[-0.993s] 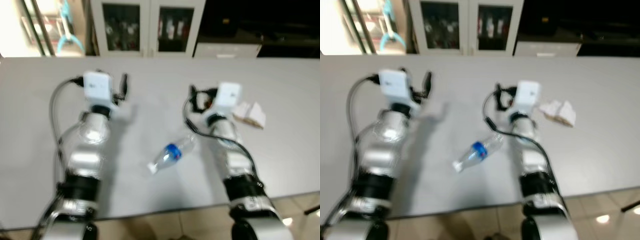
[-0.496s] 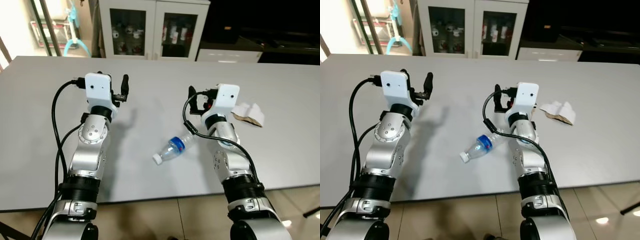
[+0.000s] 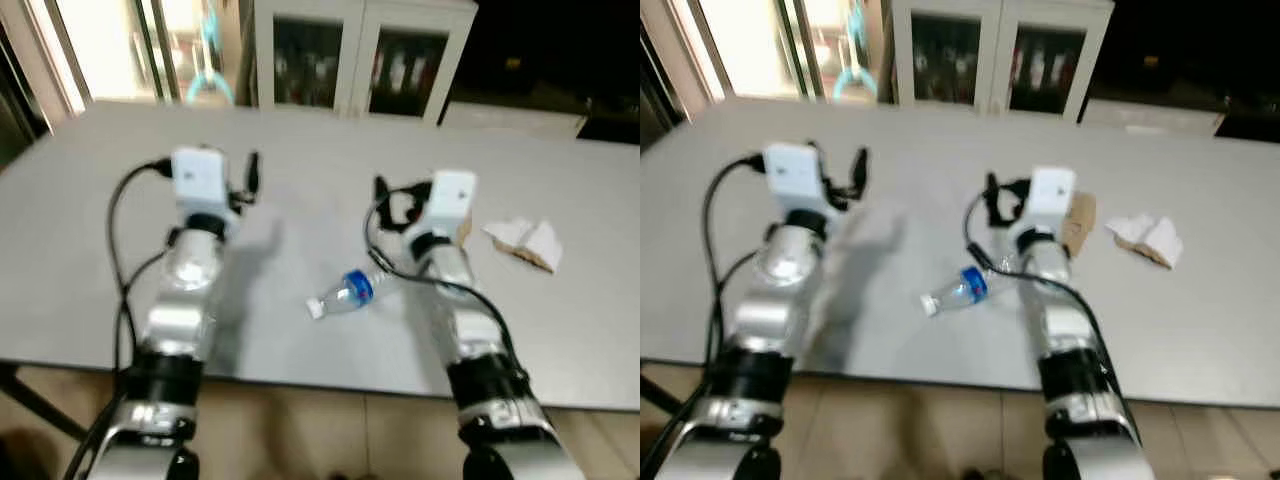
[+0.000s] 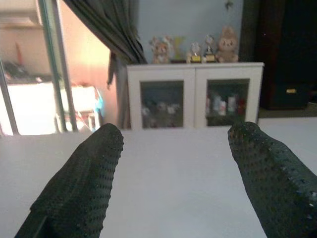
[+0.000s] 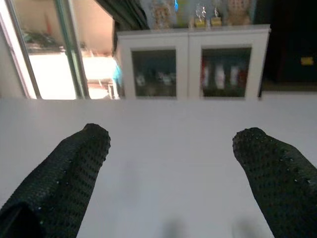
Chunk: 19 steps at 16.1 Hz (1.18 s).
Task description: Picking trash to rubbish bin
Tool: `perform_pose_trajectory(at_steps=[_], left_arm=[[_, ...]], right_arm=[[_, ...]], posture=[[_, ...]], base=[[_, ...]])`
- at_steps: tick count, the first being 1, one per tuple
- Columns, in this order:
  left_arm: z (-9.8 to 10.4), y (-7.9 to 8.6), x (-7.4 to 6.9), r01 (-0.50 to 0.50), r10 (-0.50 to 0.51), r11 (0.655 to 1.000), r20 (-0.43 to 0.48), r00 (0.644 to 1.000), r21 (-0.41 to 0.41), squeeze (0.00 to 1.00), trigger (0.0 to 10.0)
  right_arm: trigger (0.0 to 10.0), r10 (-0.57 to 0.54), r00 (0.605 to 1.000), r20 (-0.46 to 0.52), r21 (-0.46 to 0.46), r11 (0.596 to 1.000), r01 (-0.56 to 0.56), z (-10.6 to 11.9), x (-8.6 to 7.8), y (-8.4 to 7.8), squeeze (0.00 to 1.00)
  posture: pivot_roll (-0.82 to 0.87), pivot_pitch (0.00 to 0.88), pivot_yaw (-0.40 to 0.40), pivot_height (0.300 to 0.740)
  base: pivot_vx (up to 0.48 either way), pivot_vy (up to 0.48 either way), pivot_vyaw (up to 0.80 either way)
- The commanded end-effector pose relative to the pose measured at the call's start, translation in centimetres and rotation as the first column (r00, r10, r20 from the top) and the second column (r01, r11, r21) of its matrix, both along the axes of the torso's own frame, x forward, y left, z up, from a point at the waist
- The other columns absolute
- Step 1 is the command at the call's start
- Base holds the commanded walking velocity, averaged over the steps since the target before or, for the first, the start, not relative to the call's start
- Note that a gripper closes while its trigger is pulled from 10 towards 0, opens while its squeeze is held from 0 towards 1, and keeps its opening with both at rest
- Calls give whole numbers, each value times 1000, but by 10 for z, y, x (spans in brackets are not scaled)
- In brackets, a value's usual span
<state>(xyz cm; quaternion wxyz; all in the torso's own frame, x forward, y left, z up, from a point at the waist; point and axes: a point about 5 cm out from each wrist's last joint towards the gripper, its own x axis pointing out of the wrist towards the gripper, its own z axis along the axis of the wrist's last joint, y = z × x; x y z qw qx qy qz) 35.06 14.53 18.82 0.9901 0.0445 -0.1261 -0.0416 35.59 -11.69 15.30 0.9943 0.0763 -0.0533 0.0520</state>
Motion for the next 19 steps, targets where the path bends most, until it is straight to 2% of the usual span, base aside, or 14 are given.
perform_pose_trajectory(at_steps=[1, 9, 15, 19], left_arm=[[2, 2, 0, -13, 13, 1000, 6, 1000, 17, 0, 10000], [-1, 5, -2, -9, 9, 1000, 2, 1000, 23, 0, 10000], [2, 5, -2, 4, -5, 1000, 11, 1000, 15, 0, 10000], [4, 12, -2, 26, -27, 998, 10, 1000, 52, 0, 10000]], right_arm=[[10000, 15, 1000, 11, 0, 1000, -15, 4, -1, 2, 0], [10000, 37, 999, 0, 1, 999, -37, 2, -3, 6, 0], [10000, 31, 1000, -4, 6, 1000, -31, 2, -2, 5, 0], [10000, 35, 999, -18, 9, 999, -35, -1, -3, 7, 0]], posture=[[5, 27, -81, 740], [7, 13, -84, 740], [11, 35, -87, 740], [16, 49, -82, 740]], base=[[0, -341, 0], [0, -370, 0], [0, 0, 0], [0, 0, 0]])
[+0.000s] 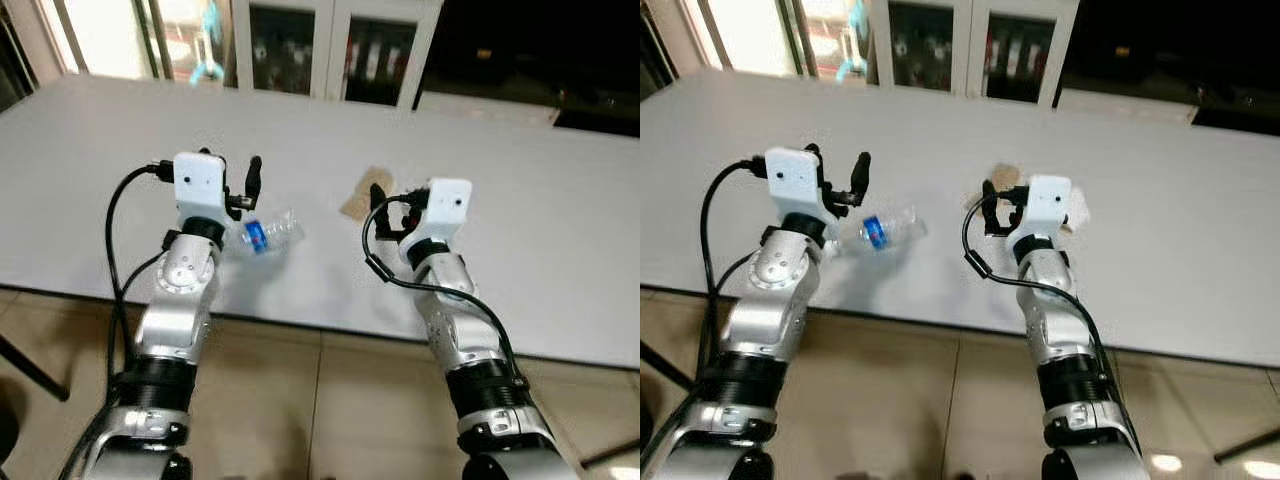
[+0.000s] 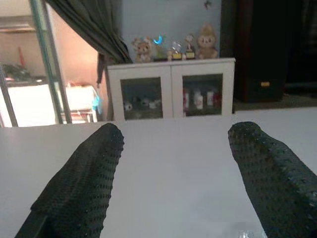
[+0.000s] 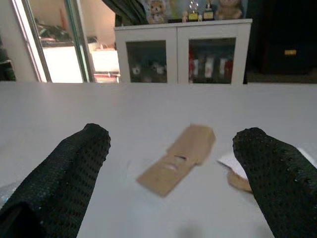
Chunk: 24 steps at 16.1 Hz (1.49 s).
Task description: Picking trash to rubbish bin
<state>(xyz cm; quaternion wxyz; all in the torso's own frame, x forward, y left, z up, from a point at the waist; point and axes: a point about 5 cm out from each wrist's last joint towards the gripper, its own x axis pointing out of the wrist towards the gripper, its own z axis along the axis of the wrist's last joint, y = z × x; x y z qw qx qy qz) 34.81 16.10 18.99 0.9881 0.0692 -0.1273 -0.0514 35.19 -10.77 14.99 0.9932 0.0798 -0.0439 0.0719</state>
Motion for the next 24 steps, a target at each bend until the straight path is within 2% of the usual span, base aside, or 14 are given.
perform_pose_trajectory(at_steps=[1, 5, 10, 12, 13, 14, 18, 21, 22, 23, 24], left_arm=[[1, -1, 1, 24, -24, 999, -10, 1000, 30, 0, 10000], [-1, 4, 3, 20, -19, 999, -30, 999, 37, 0, 10000], [-7, -2, 2, 25, -23, 999, -50, 998, 31, 0, 10000], [-11, 4, 3, 36, -32, 998, -81, 996, 45, 0, 10000], [-11, 5, 3, 44, -39, 998, -85, 996, 53, 867, 10000], [-9, 6, 1, 84, -81, 996, -87, 993, 27, 1000, 10000], [-7, 13, -3, 119, -114, 992, -95, 989, 42, 1000, 10000], [0, 20, -4, 222, -210, 971, -132, 969, 84, 1000, 10000], [2, 24, -3, 287, -263, 948, -167, 950, 139, 867, 10000], [3, 36, -1, 353, -306, 913, -228, 924, 204, 0, 10000], [3, 48, 1, 400, -326, 882, -289, 900, 251, 0, 10000]], right_arm=[[10000, -6, 1000, -3, 8, 1000, 6, 2, 1, -2, 0], [10000, -9, 1000, -4, 5, 1000, 9, 2, 1, -3, 0], [10000, -6, 1000, -4, 1, 1000, 6, 3, 2, -3, 0], [10000, -2, 1000, -8, -1, 1000, 2, 1, 1, -2, 0], [10000, -2, 1000, -8, -2, 1000, 2, 1, 1, -2, 0], [10000, -4, 1000, -10, 0, 1000, 4, 1, 1, -2, 0], [10000, -1, 1000, -13, 2, 1000, 1, 0, 0, -1, 0], [10000, 5, 1000, -16, -2, 1000, -5, 0, 1, 0, 0], [10000, 11, 1000, -17, -3, 1000, -11, 0, 1, 0, 0], [10000, 18, 1000, -18, -4, 1000, -18, 0, 1, 1, 0], [10000, 25, 999, -20, -6, 1000, -25, -1, 1, 2, 0]], posture=[[16, 50, -80, 740], [11, 50, -78, 740], [10, 53, -82, 740], [13, 52, -79, 740], [13, 53, -77, 740], [14, 53, -76, 740], [17, 53, -74, 740], [21, 54, -78, 740], [22, 54, -77, 740], [22, 52, -72, 740], [20, 52, -69, 740]], base=[[0, 0, 0], [0, 0, 0], [0, 0, 0], [0, 0, 0], [0, 0, 0], [0, 0, 0], [0, 0, 0], [0, 0, 0], [0, 0, 0], [0, 0, 0], [0, 0, 0]])
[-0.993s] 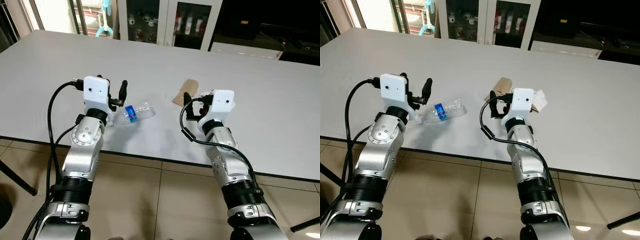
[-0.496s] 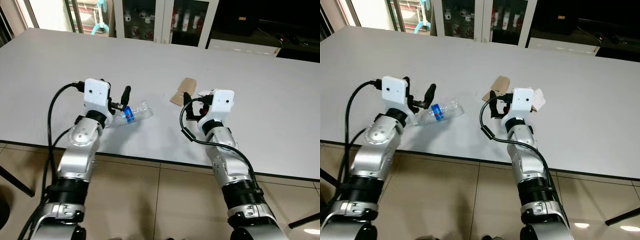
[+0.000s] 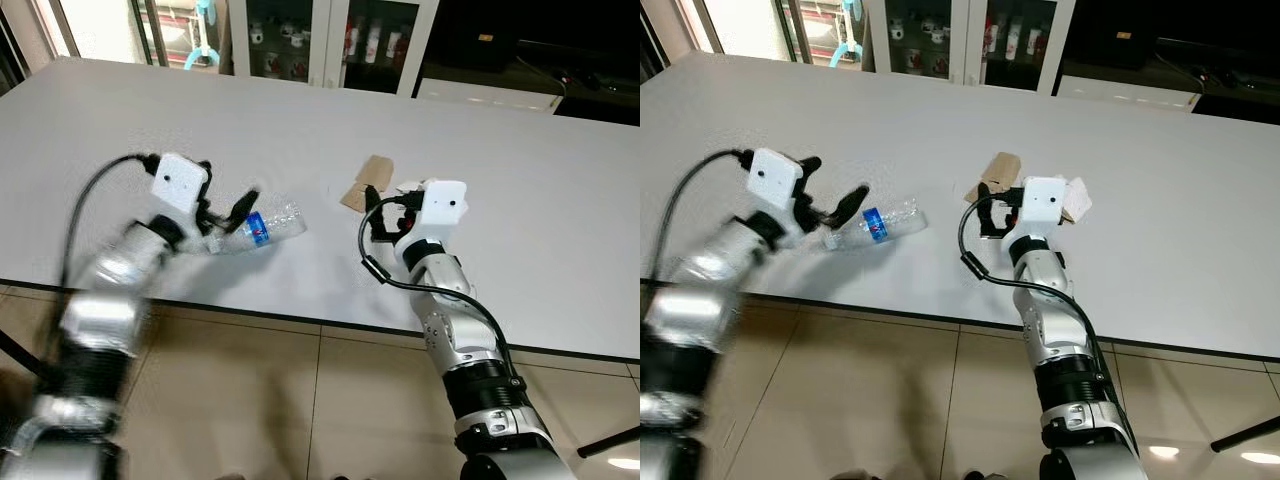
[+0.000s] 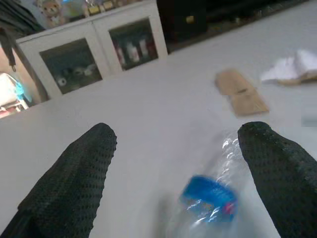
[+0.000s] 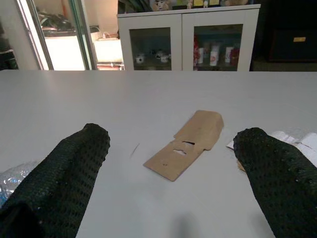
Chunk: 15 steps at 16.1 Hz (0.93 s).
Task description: Picking trash to rubbish bin
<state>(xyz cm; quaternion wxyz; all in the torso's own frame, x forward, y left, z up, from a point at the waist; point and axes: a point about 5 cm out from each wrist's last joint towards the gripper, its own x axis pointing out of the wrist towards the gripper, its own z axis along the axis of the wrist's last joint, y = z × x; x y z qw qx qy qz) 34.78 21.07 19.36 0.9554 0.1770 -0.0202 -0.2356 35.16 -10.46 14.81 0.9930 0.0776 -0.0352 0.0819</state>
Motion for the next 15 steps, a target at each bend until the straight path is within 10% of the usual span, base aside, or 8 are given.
perform_pose_trajectory(at_steps=[1, 6, 15], left_arm=[[-1, 5, 3, 74, -70, 995, -62, 996, 70, 0, 10000], [2, 27, 11, 205, -170, 970, -244, 955, 127, 0, 10000], [-19, 18, 16, 345, -276, 931, -389, 879, 119, 0, 10000]], right_arm=[[10000, 10, 1000, -7, -2, 1000, -10, 1, 1, -1, 0], [10000, 44, 999, -15, -5, 999, -44, -2, -2, 3, 0], [10000, 261, 965, -8, -13, 965, -261, 0, -25, 17, 0]], posture=[[20, 48, -67, 740], [17, 49, -68, 740], [-40, 79, -69, 740]], base=[[0, 0, 0], [0, 0, 0], [0, 0, 0]])
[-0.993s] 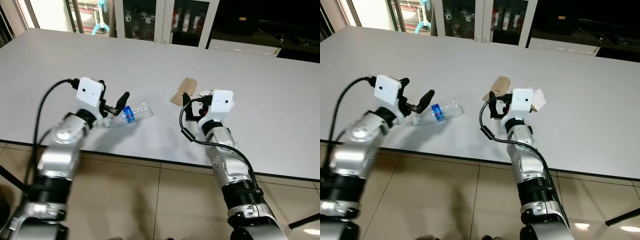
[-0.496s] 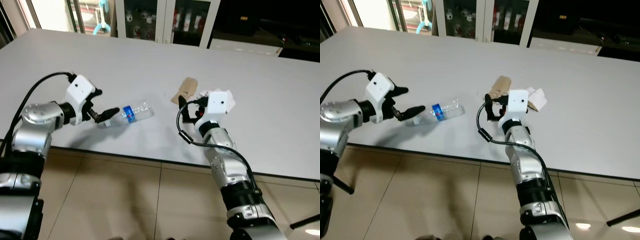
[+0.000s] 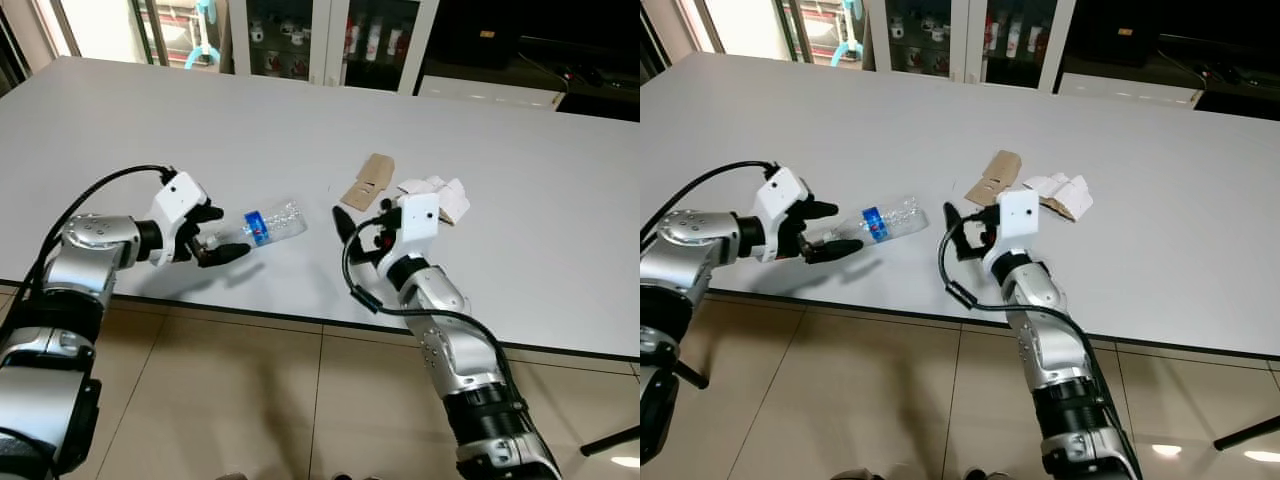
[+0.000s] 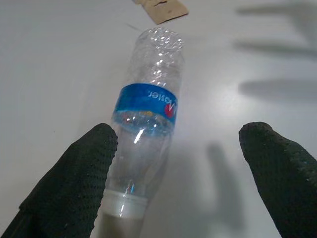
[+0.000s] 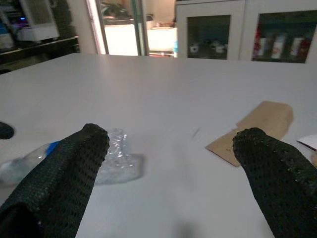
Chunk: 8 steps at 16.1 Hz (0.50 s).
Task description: Picking trash to rubbish bin
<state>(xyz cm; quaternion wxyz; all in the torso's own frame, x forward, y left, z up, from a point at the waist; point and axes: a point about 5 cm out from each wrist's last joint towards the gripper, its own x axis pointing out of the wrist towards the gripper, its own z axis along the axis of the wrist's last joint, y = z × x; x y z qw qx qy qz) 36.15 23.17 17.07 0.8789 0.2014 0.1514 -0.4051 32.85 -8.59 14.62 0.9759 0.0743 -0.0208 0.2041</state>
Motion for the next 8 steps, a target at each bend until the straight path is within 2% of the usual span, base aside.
perform_pose_trajectory(at_steps=[1, 2, 4, 5, 8], left_arm=[[4, -4, 3, 32, -32, 999, 1, 999, 19, 0, 10000], [4, -4, 3, 39, -40, 999, 2, 999, 19, 0, 10000], [4, -5, 3, 52, -52, 998, 2, 999, 26, 0, 10000], [3, -6, 2, 78, -78, 996, 1, 997, 36, 0, 10000], [5, -8, 4, 85, -86, 995, 8, 996, 43, 0, 10000]], right_arm=[[10000, 45, 999, -5, 13, 999, -45, 1, -5, -2, 0], [10000, 100, 995, -17, 57, 993, -99, 3, -9, -3, 0], [10000, 170, 985, -7, 51, 984, -169, 6, -13, -7, 0], [10000, 258, 966, -12, 63, 964, -257, 8, -21, -8, 0], [10000, 324, 946, -16, 66, 944, -323, 9, -29, -6, 0]], posture=[[-44, 83, -69, 740], [-48, 87, -69, 740], [-49, 91, -70, 740], [-51, 95, -74, 740], [-57, 96, -76, 740]], base=[[0, 0, 0], [0, 0, 0], [0, 0, 0], [0, 0, 0], [0, 0, 0]])
